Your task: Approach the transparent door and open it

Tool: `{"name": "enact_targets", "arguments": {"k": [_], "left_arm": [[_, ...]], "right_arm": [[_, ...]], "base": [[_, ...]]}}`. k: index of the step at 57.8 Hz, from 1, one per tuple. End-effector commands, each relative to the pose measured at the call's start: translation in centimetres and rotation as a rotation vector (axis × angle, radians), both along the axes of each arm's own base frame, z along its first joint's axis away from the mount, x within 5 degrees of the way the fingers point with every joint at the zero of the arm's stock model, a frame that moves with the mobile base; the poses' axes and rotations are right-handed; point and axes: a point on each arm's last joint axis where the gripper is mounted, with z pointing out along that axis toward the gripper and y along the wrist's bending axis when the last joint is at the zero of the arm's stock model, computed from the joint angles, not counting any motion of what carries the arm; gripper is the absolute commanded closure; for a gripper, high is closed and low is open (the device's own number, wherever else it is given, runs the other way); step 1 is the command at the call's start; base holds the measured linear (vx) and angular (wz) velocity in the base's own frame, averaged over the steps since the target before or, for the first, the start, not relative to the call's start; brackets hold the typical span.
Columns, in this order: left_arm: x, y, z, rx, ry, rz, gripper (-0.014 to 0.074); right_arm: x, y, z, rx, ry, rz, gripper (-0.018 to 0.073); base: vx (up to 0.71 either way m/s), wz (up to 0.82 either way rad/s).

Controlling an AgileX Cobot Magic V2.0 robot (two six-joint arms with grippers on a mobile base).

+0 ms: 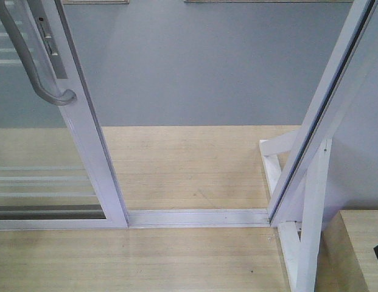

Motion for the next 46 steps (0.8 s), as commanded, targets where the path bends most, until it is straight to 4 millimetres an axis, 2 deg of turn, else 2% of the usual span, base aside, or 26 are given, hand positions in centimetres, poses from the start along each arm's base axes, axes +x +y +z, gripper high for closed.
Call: {"name": "enact_targets", "arguments": {"k": [1, 46], "left_arm": [[0.04, 0.0, 0.25, -0.008, -0.071, -0.001, 0.0602], [0.04, 0.0, 0.25, -0.008, -0.071, -0.001, 0.0602]], "right_arm": [[-0.05, -0.01, 0.41, 0.003, -0.064, -0.002, 0.0565], [-0.05, -0.01, 0.37, 0.003, -0.06, -0.001, 0.0565]], "base": [[0.0, 0.0], [0.0, 0.0]]}}
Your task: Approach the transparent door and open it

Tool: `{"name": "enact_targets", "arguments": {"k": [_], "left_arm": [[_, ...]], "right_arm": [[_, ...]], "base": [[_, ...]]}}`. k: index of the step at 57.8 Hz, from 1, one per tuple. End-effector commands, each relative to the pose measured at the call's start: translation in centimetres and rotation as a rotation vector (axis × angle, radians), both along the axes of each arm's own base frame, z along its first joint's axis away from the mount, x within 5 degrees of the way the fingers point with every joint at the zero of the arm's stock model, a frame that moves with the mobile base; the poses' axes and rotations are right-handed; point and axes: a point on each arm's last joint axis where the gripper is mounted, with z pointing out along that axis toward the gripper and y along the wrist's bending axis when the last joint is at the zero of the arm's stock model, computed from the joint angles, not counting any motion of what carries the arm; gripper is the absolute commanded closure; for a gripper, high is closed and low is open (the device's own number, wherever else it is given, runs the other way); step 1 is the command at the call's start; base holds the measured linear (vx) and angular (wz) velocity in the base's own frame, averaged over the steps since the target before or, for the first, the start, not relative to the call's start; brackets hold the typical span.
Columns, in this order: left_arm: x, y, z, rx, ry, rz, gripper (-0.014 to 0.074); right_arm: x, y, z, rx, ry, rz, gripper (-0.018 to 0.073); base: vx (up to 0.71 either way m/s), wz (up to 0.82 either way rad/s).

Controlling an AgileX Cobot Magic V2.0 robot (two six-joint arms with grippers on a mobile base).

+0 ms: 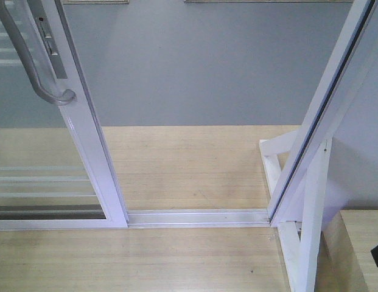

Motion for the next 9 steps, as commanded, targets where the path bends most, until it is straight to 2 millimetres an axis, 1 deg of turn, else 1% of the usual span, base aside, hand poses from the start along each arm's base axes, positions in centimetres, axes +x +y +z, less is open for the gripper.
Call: {"name": "enact_targets", "arguments": {"k": [1, 9], "left_arm": [[0.04, 0.0, 0.25, -0.009, -0.071, -0.001, 0.0602], [0.04, 0.0, 0.25, -0.009, -0.071, -0.001, 0.0602]], "right_arm": [[-0.02, -0.05, 0.65, -0.008, -0.091, -0.005, 0.0565], [-0.02, -0.05, 0.65, -0.008, -0.091, -0.005, 0.0565]], "base": [[0.0, 0.0], [0.0, 0.0]]}}
